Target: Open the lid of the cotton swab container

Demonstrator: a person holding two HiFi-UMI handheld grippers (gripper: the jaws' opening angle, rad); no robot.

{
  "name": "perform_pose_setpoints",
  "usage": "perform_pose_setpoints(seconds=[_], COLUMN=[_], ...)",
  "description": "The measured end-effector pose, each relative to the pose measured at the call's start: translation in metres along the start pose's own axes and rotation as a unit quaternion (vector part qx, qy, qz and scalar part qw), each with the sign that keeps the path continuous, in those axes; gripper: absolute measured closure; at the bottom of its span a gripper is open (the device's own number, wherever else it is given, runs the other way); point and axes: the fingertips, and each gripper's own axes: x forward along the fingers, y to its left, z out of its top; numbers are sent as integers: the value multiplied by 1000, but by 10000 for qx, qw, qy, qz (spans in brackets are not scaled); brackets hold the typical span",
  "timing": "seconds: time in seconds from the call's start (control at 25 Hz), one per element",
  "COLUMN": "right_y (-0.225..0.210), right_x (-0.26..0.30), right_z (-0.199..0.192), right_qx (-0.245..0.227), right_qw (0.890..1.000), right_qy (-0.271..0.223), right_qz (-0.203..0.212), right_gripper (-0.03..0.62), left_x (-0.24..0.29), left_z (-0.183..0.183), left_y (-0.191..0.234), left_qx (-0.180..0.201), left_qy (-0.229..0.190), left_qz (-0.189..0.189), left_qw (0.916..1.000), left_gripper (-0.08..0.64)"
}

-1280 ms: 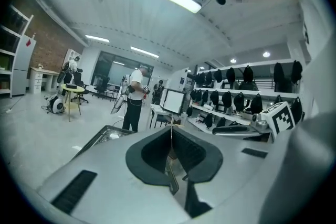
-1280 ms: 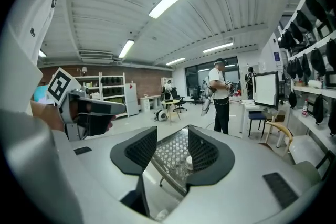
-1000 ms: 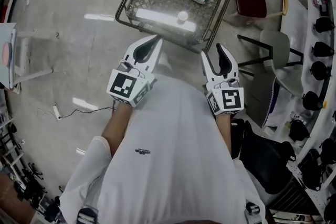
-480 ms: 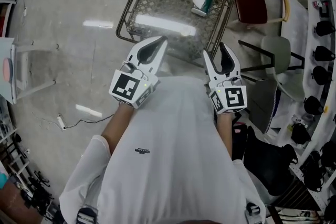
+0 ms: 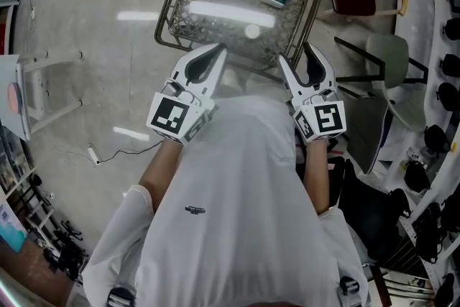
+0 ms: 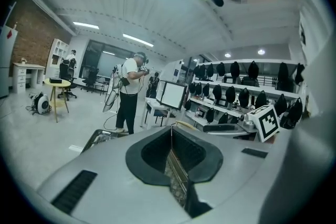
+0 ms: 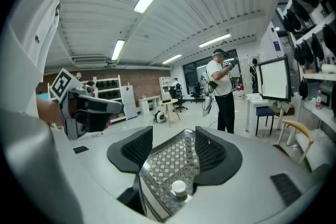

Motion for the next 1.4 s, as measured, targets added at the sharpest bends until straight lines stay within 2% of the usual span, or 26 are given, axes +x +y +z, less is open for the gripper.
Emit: perform_pose_setpoints(seconds=[0.12, 0.24, 0.4, 0.56, 0.92, 1.04, 1.4], right_y=[-6, -6, -11, -11, -9, -10, -16], right_x=[7, 19, 39, 56, 87, 97, 128], right_z=[-19, -41, -72, -104, -173, -200, -266], right_qx=[-177, -136, -364, -497, -885, -1077, -1296], right_qw=[9994, 9977, 9934, 9878, 9704, 9640, 9536], right_qy=[260, 483, 751, 952, 1481, 1634, 1833], right_qz=[107, 458, 784, 1123, 1689, 1801, 2008], right_gripper=[367, 350, 344, 336, 325, 325, 322], left_x=[5, 13, 27, 34, 60, 68, 84], left_z=[-13, -30, -50, -73, -114, -131, -175], left_y=[4, 10, 21, 31, 45, 48, 56], left_qx=[-51, -88, -160, -294, -462, -490, -597], left_qy=[223, 432, 564, 908, 1094, 1215, 1490], left_qz=[91, 189, 301, 474, 480, 490, 508], left_qw=[9997, 9988, 9978, 9943, 9918, 9902, 9857], left_gripper=[552, 552, 552, 552, 552, 555, 555])
